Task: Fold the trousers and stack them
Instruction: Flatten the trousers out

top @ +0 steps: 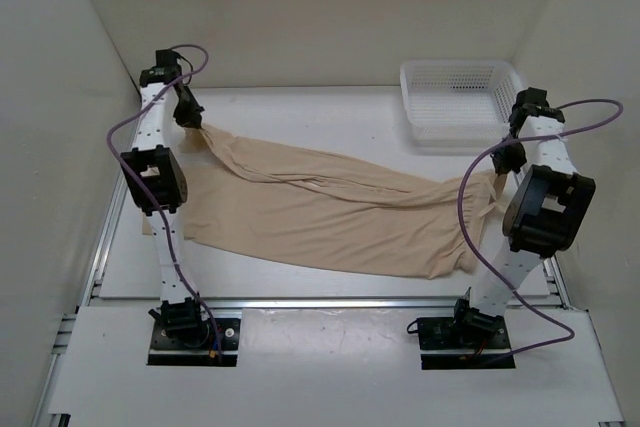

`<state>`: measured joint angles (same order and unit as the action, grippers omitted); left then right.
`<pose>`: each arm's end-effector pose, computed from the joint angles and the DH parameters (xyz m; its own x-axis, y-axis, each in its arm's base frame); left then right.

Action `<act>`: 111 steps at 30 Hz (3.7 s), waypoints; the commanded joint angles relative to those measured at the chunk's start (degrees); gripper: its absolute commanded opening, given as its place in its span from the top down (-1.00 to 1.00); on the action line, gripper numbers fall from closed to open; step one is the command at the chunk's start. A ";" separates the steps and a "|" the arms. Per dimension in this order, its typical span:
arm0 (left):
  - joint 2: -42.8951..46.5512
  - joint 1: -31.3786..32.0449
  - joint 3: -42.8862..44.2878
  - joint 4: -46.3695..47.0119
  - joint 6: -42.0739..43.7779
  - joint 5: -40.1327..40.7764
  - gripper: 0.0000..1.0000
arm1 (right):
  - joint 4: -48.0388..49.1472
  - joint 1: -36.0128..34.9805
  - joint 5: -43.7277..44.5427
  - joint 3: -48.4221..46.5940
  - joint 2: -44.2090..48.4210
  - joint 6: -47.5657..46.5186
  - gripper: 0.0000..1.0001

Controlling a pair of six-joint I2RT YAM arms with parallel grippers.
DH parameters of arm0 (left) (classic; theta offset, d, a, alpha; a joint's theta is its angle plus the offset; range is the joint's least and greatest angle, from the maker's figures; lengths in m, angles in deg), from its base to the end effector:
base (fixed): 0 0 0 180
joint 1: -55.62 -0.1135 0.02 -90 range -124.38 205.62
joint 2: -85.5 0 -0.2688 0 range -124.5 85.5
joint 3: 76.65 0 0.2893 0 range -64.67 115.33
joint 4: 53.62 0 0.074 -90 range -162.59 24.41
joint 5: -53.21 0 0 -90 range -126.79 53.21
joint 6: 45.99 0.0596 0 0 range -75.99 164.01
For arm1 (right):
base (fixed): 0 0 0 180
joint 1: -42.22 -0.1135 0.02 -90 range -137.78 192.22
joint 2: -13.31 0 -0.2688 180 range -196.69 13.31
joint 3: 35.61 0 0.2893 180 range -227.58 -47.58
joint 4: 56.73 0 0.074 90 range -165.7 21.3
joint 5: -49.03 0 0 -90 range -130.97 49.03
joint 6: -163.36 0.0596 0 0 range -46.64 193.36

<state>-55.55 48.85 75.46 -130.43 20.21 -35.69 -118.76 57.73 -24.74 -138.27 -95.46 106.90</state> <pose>0.5637 0.0681 0.2162 -0.7777 -0.4986 -0.3829 -0.4804 0.8642 -0.1497 0.4224 -0.1345 0.2154 -0.5481 0.7027 -0.4537 0.7917 0.6108 -0.0105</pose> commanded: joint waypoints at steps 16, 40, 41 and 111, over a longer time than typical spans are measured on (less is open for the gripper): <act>21.97 -4.75 -16.52 -0.82 0.94 4.71 -0.66 | 3.22 2.33 1.70 6.32 5.06 0.83 1.00; -6.87 0.44 2.78 4.02 -3.29 1.09 -0.48 | 3.74 2.33 -1.02 6.32 3.48 0.30 1.00; -6.87 0.96 2.77 3.15 -2.15 1.62 -0.43 | 3.74 2.33 -1.02 5.80 2.96 0.30 1.00; 1.92 -5.10 -11.21 5.95 -4.24 -0.67 -0.19 | 7.17 -4.08 -1.29 16.08 18.42 4.96 0.09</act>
<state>-56.93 43.74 62.92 -124.44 17.40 -37.24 -112.49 54.25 -25.28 -120.90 -78.12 111.23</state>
